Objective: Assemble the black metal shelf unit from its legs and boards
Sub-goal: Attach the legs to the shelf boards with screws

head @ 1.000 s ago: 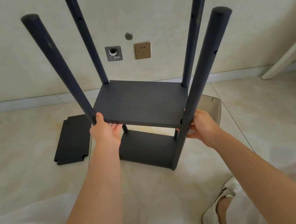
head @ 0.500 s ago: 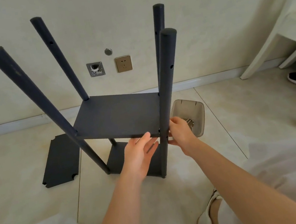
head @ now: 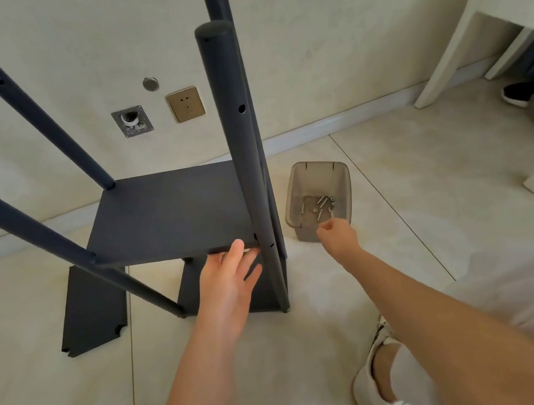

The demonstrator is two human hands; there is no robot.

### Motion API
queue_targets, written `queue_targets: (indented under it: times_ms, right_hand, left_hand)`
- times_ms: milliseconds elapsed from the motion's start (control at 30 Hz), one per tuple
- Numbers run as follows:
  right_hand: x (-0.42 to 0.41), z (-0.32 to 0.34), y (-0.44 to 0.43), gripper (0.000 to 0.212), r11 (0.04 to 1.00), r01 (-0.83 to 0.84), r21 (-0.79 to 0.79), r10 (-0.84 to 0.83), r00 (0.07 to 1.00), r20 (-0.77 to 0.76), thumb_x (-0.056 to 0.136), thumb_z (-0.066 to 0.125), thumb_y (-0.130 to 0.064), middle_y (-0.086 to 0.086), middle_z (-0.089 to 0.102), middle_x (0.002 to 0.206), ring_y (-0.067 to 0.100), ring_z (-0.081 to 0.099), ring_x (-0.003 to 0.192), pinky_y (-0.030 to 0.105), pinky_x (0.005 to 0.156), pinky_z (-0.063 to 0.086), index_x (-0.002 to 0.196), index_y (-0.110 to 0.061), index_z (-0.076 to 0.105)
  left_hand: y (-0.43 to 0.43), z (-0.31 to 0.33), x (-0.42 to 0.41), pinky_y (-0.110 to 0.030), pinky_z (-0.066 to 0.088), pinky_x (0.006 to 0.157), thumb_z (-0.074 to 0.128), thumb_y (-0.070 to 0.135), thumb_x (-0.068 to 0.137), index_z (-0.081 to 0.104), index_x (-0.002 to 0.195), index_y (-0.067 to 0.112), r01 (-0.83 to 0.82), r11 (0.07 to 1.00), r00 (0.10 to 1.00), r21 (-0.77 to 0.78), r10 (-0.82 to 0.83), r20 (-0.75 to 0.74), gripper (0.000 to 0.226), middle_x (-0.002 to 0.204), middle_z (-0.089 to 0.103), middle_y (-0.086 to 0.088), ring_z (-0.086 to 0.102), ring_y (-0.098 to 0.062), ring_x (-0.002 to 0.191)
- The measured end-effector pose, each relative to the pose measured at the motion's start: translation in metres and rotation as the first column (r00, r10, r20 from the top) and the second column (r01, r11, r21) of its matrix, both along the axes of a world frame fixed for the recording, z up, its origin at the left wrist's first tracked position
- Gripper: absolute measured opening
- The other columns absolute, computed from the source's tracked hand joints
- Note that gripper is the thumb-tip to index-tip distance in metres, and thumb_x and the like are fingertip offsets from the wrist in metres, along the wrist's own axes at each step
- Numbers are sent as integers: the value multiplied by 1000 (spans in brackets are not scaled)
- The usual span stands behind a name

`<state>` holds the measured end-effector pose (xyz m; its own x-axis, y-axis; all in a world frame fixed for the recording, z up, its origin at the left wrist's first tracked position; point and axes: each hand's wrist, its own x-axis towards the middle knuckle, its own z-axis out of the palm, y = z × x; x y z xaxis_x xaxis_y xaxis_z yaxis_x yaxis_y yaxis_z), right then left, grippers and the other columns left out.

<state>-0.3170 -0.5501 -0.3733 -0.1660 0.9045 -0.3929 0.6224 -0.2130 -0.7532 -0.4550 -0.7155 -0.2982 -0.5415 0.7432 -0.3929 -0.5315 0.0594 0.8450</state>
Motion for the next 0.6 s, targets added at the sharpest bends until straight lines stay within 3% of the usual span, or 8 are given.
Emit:
queue_targets:
  times_ms: [67,133,333,400,600]
  right_hand:
    - [-1,-15,9,30,994,-95,58,88,989,119,96,49,-10,14,60,120,34,56,111,33,89,46,123,-3,61]
    - [-4,-29,16,40,969,-235,80,207,942,265,98,49,-14,16,49,139,35,48,126,37,102,42,137,-3,50]
    - [-3,-60,35,62,854,-513,89,404,760,510,94,47,-6,9,32,156,32,20,146,43,117,28,153,-10,26]
    - [-3,-66,42,65,825,-561,69,428,700,572,94,48,-6,8,32,156,32,19,146,43,118,25,154,-13,23]
    - [-1,-71,50,41,781,-621,68,396,576,715,94,53,-9,13,49,133,35,45,125,42,105,37,134,-12,44]
  left_hand:
    - [0,-2,0,-41,52,95,55,19,102,58,125,16,-1,1000,1000,10,1,-13,23,111,75,4,72,-14,106]
    - [0,-4,0,-41,53,95,55,20,102,58,124,16,-8,1000,1000,12,8,-22,22,111,75,4,72,-15,107]
    - [3,-6,1,-33,58,83,53,20,104,59,121,17,-21,1000,999,20,22,-48,18,104,76,9,72,-13,104]
    - [5,-6,1,-33,59,84,52,19,104,59,121,15,-30,999,998,16,31,-59,19,105,76,8,72,-14,104]
    - [11,-3,3,-40,53,94,53,17,102,59,123,13,-51,998,998,33,52,-47,22,111,75,4,71,-18,109]
